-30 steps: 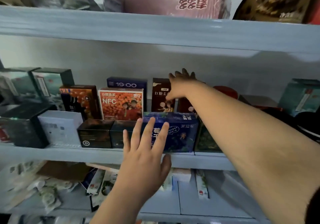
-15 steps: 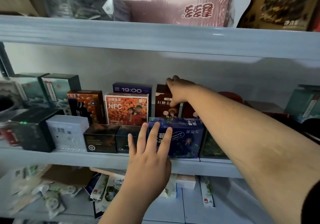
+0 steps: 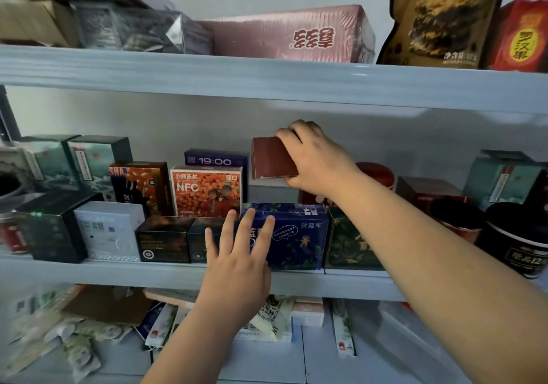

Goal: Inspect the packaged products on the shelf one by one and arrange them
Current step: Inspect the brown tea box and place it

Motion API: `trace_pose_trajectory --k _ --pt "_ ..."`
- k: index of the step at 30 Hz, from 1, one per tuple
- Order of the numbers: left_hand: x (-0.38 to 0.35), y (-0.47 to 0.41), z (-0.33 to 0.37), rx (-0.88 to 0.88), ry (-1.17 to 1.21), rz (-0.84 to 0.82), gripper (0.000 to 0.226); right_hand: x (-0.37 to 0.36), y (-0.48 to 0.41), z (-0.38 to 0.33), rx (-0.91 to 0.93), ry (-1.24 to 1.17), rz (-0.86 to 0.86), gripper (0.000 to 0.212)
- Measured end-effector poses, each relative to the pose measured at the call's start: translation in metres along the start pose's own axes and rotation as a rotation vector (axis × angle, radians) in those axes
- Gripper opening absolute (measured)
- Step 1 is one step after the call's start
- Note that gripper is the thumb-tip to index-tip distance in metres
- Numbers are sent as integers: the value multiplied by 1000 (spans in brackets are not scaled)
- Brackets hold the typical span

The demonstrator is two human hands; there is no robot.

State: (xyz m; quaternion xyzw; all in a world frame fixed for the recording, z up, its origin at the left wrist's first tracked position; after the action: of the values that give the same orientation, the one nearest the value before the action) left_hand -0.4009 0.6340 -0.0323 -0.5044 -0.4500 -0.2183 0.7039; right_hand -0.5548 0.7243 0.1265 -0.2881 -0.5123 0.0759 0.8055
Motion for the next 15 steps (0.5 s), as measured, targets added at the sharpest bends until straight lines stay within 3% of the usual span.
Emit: trace_pose_trajectory --k 3,7,10,15 --pt "2 4 0 -7 29 19 89 17 28 -10 38 15 190 87" --pt "17 15 -5 -19 168 89 82 44 57 -24 44 -55 300 88" --pt "40 29 -14 65 516 193 71 69 69 -28 -35 -264 265 90" --pt "67 53 -34 255 1091 148 65 99 82 -40 -91 -602 324 74"
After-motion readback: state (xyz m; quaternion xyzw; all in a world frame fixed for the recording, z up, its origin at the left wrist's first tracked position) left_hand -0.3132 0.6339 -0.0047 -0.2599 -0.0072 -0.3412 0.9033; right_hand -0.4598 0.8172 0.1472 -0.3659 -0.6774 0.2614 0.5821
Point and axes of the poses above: each hand's wrist, its own y-axis away from the middle knuckle, its own x-axis out of the back of the hand, z = x × y, the point moved 2 cm from there along -y, towards the middle knuckle, and after that the axes turned 8 degrees about x, right-handed, at the moved point
